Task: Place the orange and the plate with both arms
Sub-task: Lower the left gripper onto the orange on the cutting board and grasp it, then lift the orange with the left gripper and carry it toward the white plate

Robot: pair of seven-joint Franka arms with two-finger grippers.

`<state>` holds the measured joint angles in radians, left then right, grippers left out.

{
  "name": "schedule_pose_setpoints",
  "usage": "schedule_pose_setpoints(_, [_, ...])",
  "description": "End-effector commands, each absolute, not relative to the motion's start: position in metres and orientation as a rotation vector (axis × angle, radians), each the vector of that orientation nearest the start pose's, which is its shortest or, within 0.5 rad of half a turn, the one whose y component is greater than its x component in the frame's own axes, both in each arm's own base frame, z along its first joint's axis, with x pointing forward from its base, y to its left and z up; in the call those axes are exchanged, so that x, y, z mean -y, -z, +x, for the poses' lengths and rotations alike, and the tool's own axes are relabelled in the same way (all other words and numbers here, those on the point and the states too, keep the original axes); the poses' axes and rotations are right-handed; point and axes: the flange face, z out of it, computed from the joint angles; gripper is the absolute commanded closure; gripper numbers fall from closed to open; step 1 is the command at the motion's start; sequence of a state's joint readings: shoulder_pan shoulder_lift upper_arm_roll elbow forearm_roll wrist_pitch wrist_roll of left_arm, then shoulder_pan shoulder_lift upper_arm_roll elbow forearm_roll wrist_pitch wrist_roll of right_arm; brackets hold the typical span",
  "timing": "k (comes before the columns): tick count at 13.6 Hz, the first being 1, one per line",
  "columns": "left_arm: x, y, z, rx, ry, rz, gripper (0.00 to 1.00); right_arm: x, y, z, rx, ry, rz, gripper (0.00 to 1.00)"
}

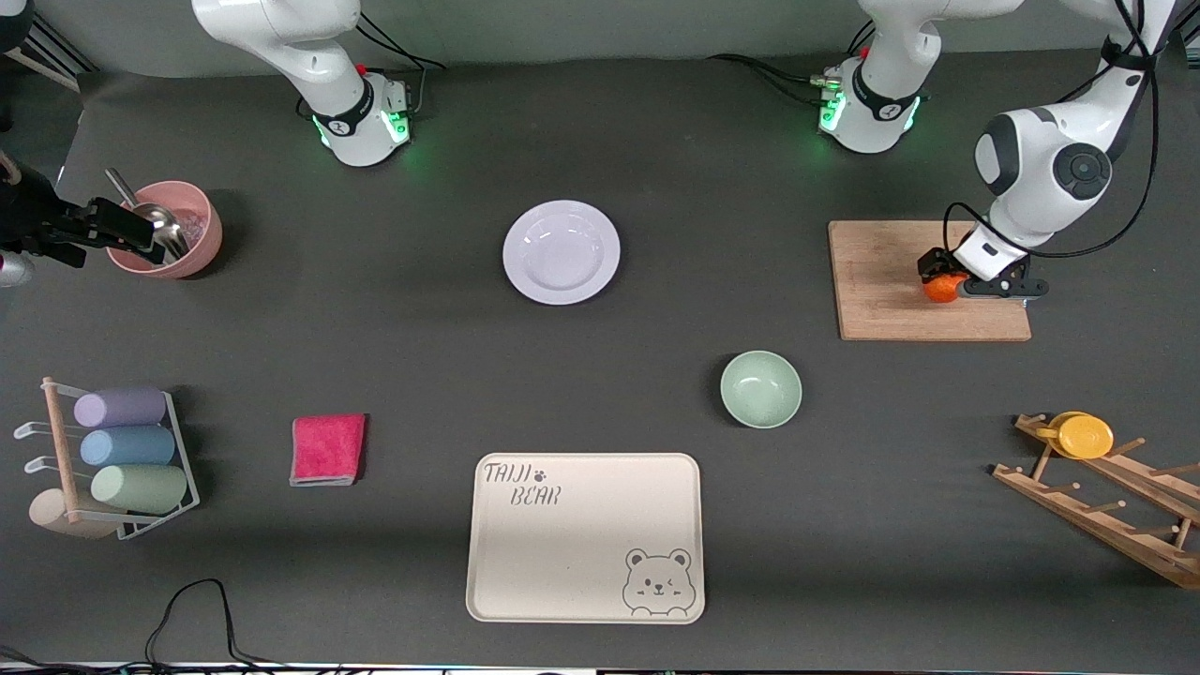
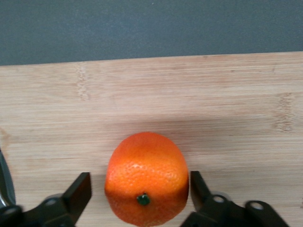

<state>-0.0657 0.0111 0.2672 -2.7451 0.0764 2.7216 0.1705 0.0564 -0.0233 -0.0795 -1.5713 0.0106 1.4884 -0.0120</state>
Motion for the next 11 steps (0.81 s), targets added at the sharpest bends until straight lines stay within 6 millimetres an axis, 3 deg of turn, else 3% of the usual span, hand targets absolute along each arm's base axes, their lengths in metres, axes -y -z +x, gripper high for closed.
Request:
schedule_pose_setpoints(1, [-0.082,-0.213,0.383,-0.062,-0.068,-3.106,0.91,0.011,-0.630,0.539,-0.012,-0.109,-3.117,0.00])
schedule_pose_setpoints(2, [-0.087,-0.216,0.386,-0.031,-0.056,-3.106,1.00,0.011,-0.629,0.540,-0.015,-0.116,-3.116,0.00])
schedule_pose_setpoints(3, [-0.089,-0.222,0.392,-0.018,-0.042,-3.105,1.00,0.012,-0.629,0.540,-0.029,-0.117,-3.116,0.00])
schedule_pose_setpoints(4, [-0.085,-0.230,0.399,0.000,-0.058,-3.107,1.00,0.013,-0.630,0.540,-0.031,-0.112,-3.114,0.00])
schedule_pose_setpoints(5, [-0.066,-0.247,0.412,0.045,-0.090,-3.106,1.00,0.014,-0.630,0.540,-0.035,-0.111,-3.111,0.00])
schedule_pose_setpoints(8, [0.027,-0.328,0.464,0.173,-0.275,-3.034,1.00,0.012,-0.623,0.544,-0.031,-0.130,-3.110,0.00])
schedule_pose_setpoints(9, [0.058,-0.346,0.471,0.267,-0.270,-3.046,1.00,0.008,-0.615,0.552,-0.022,-0.154,-3.112,0.00])
schedule_pose_setpoints(11, [0.148,-0.365,0.467,0.405,-0.251,-3.087,1.00,0.006,-0.618,0.551,-0.021,-0.157,-3.109,0.00])
